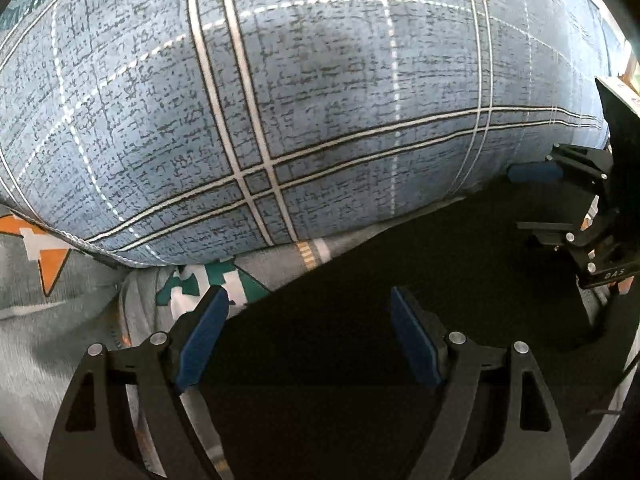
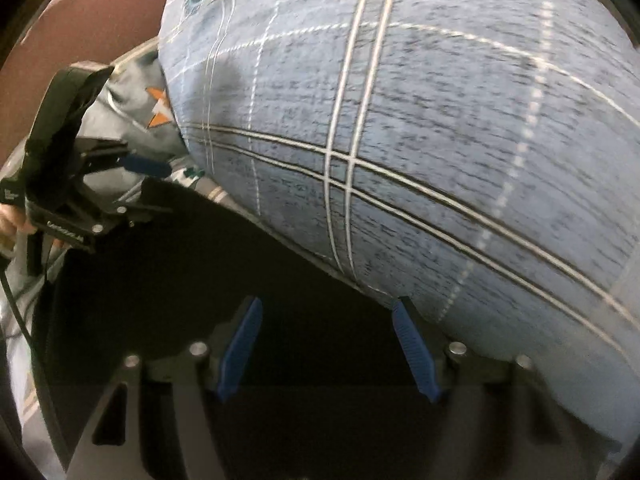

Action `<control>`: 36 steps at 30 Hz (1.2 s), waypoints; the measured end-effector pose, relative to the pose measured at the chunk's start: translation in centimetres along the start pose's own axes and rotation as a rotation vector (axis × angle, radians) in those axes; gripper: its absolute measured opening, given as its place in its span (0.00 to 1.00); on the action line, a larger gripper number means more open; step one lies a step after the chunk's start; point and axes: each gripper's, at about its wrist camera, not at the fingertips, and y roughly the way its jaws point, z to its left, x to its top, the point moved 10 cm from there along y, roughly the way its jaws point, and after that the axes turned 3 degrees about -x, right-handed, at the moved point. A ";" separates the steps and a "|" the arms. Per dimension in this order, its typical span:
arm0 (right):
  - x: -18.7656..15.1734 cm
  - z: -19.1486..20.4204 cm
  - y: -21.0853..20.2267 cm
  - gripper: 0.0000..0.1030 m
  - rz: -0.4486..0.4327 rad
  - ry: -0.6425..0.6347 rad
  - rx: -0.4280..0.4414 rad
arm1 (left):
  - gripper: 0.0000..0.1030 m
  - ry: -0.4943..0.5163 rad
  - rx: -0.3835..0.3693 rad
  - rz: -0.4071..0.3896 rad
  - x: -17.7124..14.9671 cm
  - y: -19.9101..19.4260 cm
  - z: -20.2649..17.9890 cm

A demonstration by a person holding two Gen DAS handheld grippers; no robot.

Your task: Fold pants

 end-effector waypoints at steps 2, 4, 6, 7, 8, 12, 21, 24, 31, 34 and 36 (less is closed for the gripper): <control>0.1 0.5 0.4 0.67 0.010 -0.014 0.027 | 0.80 -0.014 -0.011 0.004 0.0 0.3 0.5; 0.1 1.2 1.2 0.67 0.033 -0.049 0.038 | 0.80 -0.020 -0.014 0.017 -0.4 0.5 1.3; 0.1 1.4 2.0 0.67 0.053 -0.082 0.035 | 0.80 -0.025 -0.021 0.016 -0.2 0.9 1.7; 0.1 1.4 2.3 0.67 0.057 -0.090 0.040 | 0.80 -0.024 -0.030 0.014 0.0 1.1 1.8; 0.2 1.3 2.5 0.71 0.060 -0.091 0.046 | 0.80 -0.022 -0.040 0.013 0.2 1.3 1.9; -0.1 1.0 3.2 0.77 0.097 -0.079 0.102 | 0.80 0.011 -0.071 0.058 0.2 3.1 1.7; -0.2 1.2 1.7 0.04 0.074 -0.103 0.075 | 0.51 0.077 -0.103 0.035 -0.5 4.1 0.9; 0.1 1.8 -0.8 0.03 0.006 -0.121 0.019 | 0.12 0.124 -0.049 0.015 -1.2 2.7 0.2; -0.8 4.8 -9.8 0.03 -0.119 -0.108 0.004 | 0.10 0.095 -0.102 -0.067 -3.8 -3.7 -2.1; -3.0 7.5 -14.0 0.03 -0.165 -0.116 0.014 | 0.10 0.041 -0.132 -0.092 -6.6 -7.1 -2.7; -5.1 10.1 -15.9 0.03 -0.171 -0.110 0.041 | 0.10 -0.005 -0.148 -0.105 -8.9 -9.1 -2.8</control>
